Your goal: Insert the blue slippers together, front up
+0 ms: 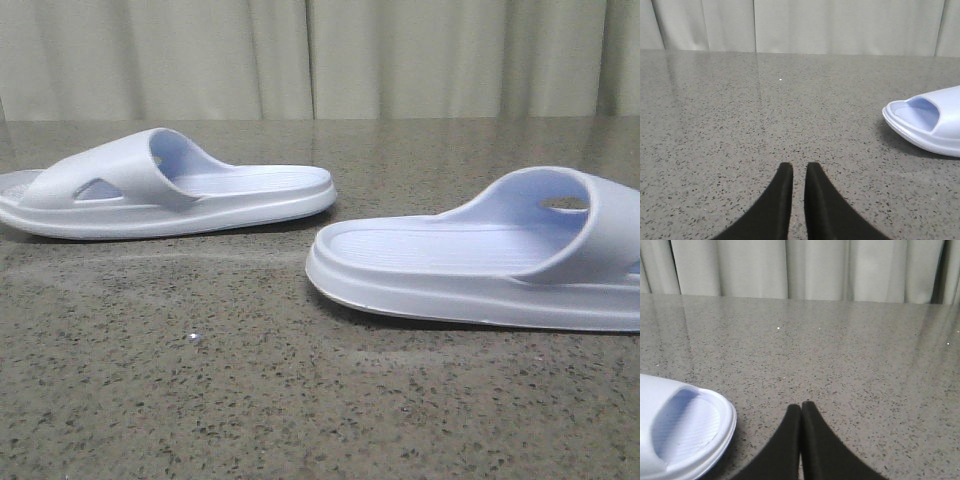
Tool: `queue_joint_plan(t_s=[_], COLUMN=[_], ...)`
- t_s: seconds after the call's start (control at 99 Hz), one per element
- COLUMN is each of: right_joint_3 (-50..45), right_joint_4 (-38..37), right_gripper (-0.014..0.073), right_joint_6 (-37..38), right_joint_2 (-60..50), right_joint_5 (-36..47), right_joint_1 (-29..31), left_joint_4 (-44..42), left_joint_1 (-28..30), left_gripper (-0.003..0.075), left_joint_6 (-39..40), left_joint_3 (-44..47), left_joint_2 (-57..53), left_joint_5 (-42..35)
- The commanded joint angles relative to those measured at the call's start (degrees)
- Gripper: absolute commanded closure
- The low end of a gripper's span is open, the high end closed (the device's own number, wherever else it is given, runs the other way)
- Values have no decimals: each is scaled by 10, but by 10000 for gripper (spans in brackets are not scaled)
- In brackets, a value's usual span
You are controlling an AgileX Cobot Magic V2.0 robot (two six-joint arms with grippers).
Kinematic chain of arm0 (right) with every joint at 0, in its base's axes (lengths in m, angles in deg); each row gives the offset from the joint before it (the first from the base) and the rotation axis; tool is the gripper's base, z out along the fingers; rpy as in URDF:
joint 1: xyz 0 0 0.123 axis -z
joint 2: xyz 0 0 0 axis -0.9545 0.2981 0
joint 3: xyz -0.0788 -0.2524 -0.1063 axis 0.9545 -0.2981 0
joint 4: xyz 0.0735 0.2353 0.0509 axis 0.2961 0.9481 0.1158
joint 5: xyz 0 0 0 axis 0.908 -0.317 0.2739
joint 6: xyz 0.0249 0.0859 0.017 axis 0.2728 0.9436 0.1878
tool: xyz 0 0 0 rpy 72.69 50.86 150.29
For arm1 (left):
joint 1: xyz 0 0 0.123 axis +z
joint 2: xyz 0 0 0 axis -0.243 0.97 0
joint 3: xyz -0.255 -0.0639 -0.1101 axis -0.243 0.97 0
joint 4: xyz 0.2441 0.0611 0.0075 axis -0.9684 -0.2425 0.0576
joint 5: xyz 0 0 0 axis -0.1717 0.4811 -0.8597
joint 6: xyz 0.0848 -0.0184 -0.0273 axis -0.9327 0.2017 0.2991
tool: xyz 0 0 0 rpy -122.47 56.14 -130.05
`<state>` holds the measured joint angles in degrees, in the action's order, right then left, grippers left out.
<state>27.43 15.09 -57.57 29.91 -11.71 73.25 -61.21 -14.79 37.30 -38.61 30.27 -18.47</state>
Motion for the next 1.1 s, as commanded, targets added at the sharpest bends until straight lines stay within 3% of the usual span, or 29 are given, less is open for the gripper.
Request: queue_joint_plan(t_s=[0.0,0.768,0.889,1.091], right_joint_3=[-12,-12,-12,-12], right_joint_4=[-3,19,60,62], right_gripper=[683,683,683,683], right_joint_6=[-2,-2,-2,-2], right_joint_2=[5,5,5,5], right_joint_5=[47,63,81,84], right_joint_1=[4,4,4,4], left_joint_4=[-1,0,25,107], left_joint_1=[1,1,1,1], left_gripper=[705,705,705,705], left_joint_6=[5,5,5,5], left_joint_3=[5,5,5,5], left_joint_2=[-10,-10,-10,-10], left_joint_5=[-47,-51,-58,-86])
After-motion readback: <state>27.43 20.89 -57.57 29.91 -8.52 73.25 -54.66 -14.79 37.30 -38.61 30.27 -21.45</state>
